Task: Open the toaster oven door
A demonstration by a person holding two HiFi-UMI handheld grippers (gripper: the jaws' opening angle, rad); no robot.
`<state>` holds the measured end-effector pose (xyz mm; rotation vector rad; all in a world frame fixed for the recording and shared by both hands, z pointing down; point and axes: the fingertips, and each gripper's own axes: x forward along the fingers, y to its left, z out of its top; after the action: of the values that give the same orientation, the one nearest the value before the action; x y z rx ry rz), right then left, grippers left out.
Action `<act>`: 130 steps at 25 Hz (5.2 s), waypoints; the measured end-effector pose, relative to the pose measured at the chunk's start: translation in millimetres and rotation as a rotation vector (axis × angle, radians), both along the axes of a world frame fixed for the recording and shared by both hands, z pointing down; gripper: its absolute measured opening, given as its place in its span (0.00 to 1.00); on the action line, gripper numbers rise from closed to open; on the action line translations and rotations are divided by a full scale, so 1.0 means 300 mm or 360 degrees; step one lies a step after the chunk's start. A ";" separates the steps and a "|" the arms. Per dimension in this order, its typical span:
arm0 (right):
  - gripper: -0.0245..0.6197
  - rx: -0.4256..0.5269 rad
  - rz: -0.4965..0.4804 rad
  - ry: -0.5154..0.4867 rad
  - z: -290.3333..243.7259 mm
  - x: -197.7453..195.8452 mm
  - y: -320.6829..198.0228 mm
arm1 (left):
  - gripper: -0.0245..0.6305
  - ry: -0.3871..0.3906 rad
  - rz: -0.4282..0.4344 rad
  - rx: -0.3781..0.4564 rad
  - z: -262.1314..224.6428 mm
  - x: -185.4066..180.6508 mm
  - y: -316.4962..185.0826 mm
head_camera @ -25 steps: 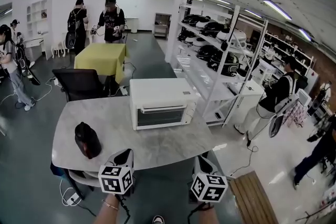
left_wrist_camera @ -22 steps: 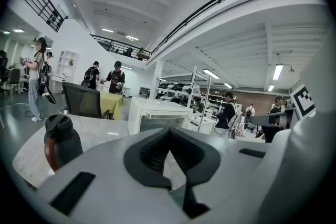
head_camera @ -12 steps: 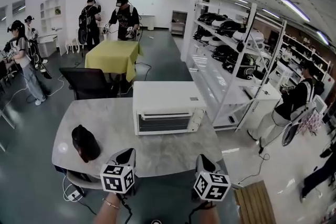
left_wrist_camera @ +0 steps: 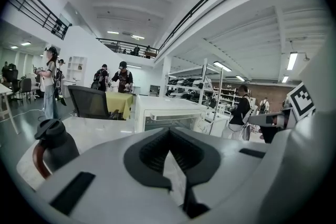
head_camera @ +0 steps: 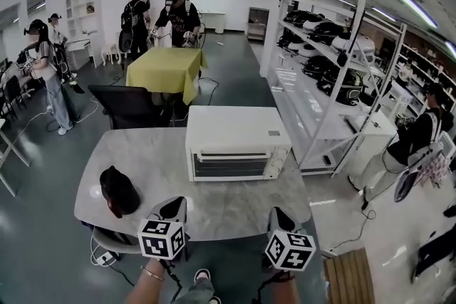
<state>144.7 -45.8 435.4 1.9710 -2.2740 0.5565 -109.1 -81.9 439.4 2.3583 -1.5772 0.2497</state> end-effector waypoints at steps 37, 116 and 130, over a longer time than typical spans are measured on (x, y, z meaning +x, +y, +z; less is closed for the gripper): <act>0.05 0.0057 -0.0143 0.0113 -0.116 -0.134 -0.777 | 0.04 0.0049 -0.0160 0.0016 -0.043 -0.159 -0.663; 0.19 -0.0485 -0.0117 0.0238 0.163 0.094 -0.888 | 0.04 0.0117 -0.0384 -0.0203 0.185 -0.235 -0.645; 0.18 -0.0463 -0.0109 0.0261 0.149 0.102 -0.864 | 0.04 0.0120 -0.0380 -0.0213 0.172 -0.221 -0.604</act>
<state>175.4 -305.0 480.0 1.7269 -2.0244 0.6504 -175.4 -263.1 491.1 2.0337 -1.7289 0.2042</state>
